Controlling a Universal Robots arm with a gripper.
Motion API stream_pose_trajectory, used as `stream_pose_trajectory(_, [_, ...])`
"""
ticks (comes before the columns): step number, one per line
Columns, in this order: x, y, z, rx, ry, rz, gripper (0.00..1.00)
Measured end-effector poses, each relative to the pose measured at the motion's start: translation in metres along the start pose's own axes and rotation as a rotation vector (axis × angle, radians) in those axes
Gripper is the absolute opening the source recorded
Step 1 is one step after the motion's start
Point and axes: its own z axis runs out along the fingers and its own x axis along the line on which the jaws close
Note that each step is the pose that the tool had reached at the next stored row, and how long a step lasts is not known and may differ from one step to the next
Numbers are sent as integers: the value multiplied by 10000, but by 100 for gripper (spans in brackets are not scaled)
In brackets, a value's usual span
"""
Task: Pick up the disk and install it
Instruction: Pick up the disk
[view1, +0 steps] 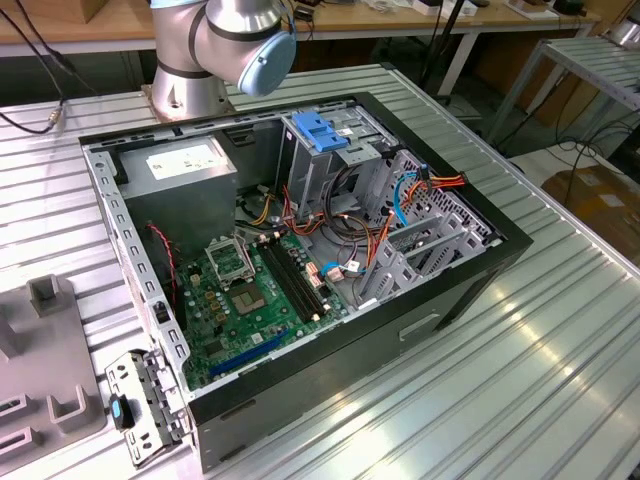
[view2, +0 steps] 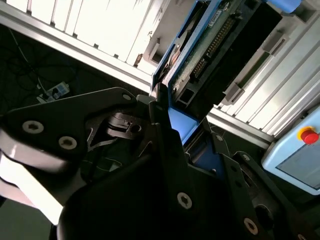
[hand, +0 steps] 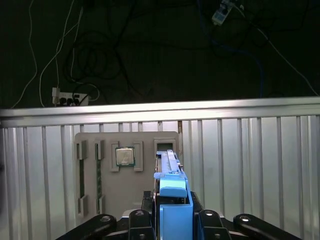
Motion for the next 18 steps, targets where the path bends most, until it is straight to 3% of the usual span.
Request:
stream_pose_trajectory(9, [5,-1,-125,-22,1,-1,37])
stream_pose_trajectory(18, [12,-1,-309,-56,3,-3,37])
